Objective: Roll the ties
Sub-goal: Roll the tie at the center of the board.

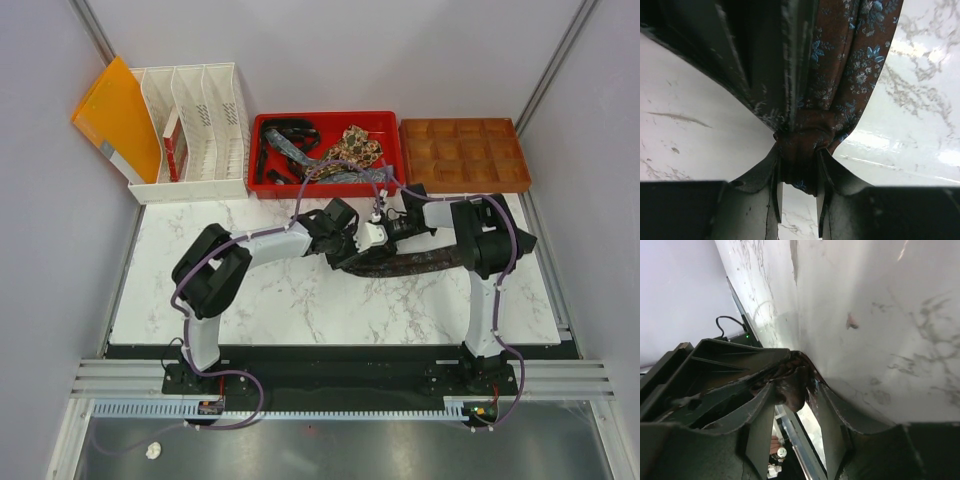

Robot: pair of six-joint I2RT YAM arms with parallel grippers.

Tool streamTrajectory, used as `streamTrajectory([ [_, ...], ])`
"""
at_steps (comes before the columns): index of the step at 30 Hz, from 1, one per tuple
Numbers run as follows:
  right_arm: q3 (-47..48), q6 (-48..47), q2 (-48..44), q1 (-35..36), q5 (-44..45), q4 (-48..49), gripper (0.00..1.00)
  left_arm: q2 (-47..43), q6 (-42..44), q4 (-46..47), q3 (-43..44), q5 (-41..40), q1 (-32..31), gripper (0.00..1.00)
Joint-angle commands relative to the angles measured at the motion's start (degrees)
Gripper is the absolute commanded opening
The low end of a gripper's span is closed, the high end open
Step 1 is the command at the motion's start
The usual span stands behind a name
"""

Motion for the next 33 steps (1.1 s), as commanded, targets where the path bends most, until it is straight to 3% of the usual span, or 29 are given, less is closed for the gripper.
streamTrajectory([
  [1, -1.3, 1.2, -1.9, -1.0, 7.5, 2.7, 0.48, 3.4, 10.7, -11.6, 1.5, -6.2, -0.6, 0.08],
  [10, -7.6, 11.9, -7.1, -0.8, 6.1, 12.4, 0.48, 7.2, 15.9, -16.9, 4.1, -8.5, -0.6, 0.09],
  [20, -10.8, 15.1, -7.6, 0.9, 6.5, 16.8, 0.51, 8.9, 16.0, -17.9, 4.9, -7.6, -0.6, 0.11],
  [26, -9.5, 13.7, -9.5, -3.2, 8.2, 14.3, 0.52, 9.6, 11.3, -17.6, 5.6, -8.3, 1.3, 0.05],
  [33, -7.7, 11.8, -14.4, -5.9, 8.8, 10.8, 0.43, 9.5, 1.5, -16.2, 8.4, -7.7, 6.5, 0.02],
])
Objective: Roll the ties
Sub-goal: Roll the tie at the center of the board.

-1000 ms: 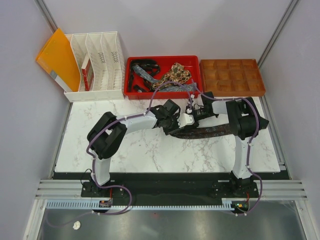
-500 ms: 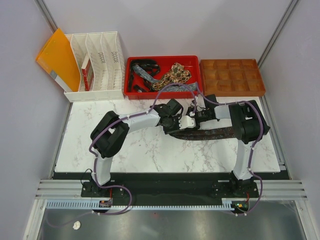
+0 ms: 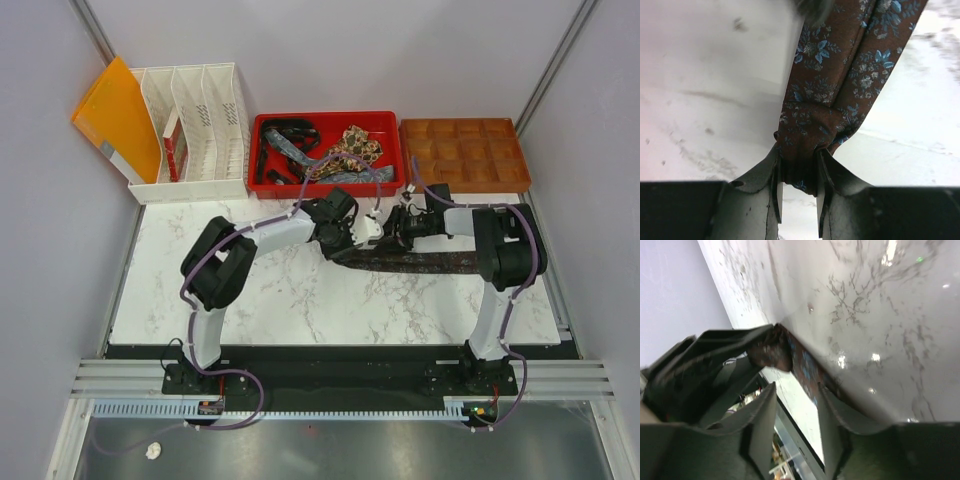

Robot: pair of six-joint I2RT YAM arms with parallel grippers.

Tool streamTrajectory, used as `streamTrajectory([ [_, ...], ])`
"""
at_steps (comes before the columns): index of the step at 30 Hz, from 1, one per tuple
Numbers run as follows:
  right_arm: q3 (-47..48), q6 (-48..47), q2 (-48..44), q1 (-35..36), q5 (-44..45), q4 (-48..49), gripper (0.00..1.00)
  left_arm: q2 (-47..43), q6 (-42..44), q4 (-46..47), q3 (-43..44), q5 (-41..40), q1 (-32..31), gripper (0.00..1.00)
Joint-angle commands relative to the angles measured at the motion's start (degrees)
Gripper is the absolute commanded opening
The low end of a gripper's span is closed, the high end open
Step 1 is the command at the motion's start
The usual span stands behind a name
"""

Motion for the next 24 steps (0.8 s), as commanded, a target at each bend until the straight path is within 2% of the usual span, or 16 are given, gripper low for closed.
streamTrajectory([
  [1, 0.8, -0.6, -6.3, -0.5, 0.8, -1.4, 0.42, 3.9, -8.3, -4.2, -0.5, -4.1, 4.4, 0.02],
  [7, -4.0, -1.2, -8.3, 1.4, 2.6, -1.5, 0.37, 2.8, -9.7, -1.4, -0.7, -4.2, 5.1, 0.02],
  [14, -0.8, -7.2, 0.5, 1.8, 9.0, -1.7, 0.35, 1.6, -8.4, -0.7, -1.2, -1.3, 5.6, 0.02],
  [19, 1.3, -12.3, 3.3, 1.0, 12.4, -5.6, 0.34, -2.6, -1.3, 0.8, -4.9, 2.9, 7.3, 0.02],
  [24, 1.7, -13.2, 4.0, 1.0, 13.2, -6.4, 0.33, -7.2, 6.7, 3.6, -9.2, 8.2, 8.2, 0.02],
])
